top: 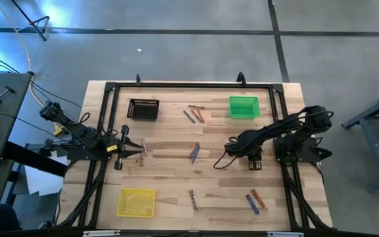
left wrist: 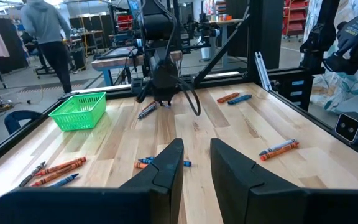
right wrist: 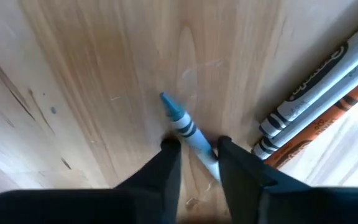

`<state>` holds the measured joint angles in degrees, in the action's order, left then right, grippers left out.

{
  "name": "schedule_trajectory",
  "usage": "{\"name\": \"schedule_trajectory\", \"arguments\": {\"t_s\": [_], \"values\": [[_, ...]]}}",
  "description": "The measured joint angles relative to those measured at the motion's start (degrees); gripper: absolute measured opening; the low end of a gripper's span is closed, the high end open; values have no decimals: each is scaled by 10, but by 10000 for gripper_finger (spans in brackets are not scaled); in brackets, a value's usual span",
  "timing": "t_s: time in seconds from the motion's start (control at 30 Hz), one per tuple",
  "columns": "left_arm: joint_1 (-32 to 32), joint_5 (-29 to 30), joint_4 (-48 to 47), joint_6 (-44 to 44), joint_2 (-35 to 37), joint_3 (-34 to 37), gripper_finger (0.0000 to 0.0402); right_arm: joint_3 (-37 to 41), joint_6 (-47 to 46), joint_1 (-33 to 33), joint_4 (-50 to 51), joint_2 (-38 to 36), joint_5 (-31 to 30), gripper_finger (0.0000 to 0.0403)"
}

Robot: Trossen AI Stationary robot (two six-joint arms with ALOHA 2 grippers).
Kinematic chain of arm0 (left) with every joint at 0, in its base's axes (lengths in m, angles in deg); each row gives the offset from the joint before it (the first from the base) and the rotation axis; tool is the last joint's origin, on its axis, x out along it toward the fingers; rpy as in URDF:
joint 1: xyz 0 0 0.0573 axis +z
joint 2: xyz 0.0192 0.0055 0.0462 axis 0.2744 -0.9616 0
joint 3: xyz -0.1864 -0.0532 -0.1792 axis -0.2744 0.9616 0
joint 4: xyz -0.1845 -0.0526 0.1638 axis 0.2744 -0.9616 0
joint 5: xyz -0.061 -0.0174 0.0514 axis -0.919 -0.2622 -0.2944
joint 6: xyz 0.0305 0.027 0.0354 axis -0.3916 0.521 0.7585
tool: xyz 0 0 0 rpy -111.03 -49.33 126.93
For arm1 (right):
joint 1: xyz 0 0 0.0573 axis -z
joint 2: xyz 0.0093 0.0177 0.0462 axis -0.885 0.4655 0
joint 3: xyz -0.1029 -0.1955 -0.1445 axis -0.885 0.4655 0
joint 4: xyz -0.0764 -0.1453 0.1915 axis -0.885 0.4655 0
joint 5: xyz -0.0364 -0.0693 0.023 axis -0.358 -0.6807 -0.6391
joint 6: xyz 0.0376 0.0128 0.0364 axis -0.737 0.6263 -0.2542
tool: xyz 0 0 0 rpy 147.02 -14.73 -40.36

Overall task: Sort crayons
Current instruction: Put the gray crayon into the green bin

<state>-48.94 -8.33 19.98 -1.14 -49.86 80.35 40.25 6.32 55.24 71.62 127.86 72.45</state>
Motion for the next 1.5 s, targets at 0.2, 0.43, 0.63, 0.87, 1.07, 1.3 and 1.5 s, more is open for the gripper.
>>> {"name": "schedule_trajectory", "arguments": {"t_s": [0.2,0.43,0.63,0.87,1.07,1.3,1.5], "values": [[0,0,0,0,0,0,70,1,-11,0,1,0,1,11],[0,0,0,0,0,0,70,-2,-27,0,3,1,1,16],[0,0,0,0,0,0,70,-39,-29,0,42,3,1,4],[0,0,0,0,0,0,70,-78,-29,0,57,2,2,2],[0,0,0,0,0,0,70,-120,-25,0,57,2,-3,1],[0,0,0,0,0,0,70,-203,-23,7,58,2,-116,1],[0,0,0,0,0,0,70,-258,-79,54,64,1,-264,1]]}}
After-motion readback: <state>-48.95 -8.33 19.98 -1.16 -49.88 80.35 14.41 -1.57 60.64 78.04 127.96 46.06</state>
